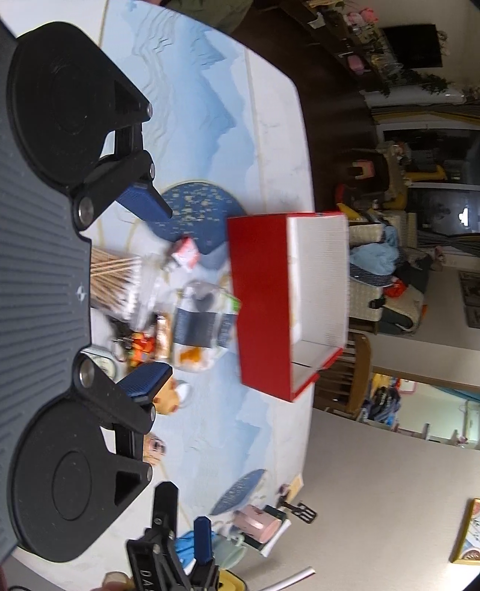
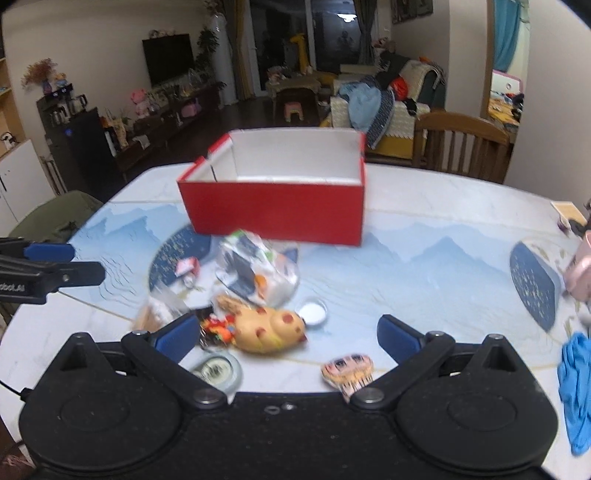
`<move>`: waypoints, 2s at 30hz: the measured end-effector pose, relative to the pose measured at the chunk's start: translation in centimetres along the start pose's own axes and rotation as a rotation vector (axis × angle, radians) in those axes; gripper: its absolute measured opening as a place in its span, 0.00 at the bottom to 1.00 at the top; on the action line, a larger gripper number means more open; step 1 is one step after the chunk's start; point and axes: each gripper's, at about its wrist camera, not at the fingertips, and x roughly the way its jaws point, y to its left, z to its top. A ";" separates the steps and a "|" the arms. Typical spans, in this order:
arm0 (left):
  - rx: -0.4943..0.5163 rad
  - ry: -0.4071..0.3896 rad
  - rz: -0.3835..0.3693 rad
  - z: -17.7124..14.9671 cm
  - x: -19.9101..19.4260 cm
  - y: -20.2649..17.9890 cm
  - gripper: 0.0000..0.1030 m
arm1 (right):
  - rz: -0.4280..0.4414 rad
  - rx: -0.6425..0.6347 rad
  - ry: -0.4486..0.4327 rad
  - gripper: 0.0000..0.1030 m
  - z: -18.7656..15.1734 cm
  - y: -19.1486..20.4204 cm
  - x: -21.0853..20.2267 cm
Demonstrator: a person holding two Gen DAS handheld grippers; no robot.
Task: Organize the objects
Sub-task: 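Move both tools back toward the remaining items on the mat, then grasp the cotton swab bag with the left tool while the right tool grasps the face keychain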
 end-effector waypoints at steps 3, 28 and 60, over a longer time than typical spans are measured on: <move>0.002 0.023 0.009 -1.3 0.8 0.4 0.83 | -0.023 0.005 0.027 1.00 -1.0 -0.6 0.6; 0.064 0.165 0.032 -6.2 8.9 2.3 1.00 | -0.075 -0.027 0.183 0.99 -4.3 -2.9 8.1; 0.088 0.159 -0.066 -5.8 9.5 2.2 0.45 | -0.068 0.009 0.214 0.42 -4.0 -3.4 9.5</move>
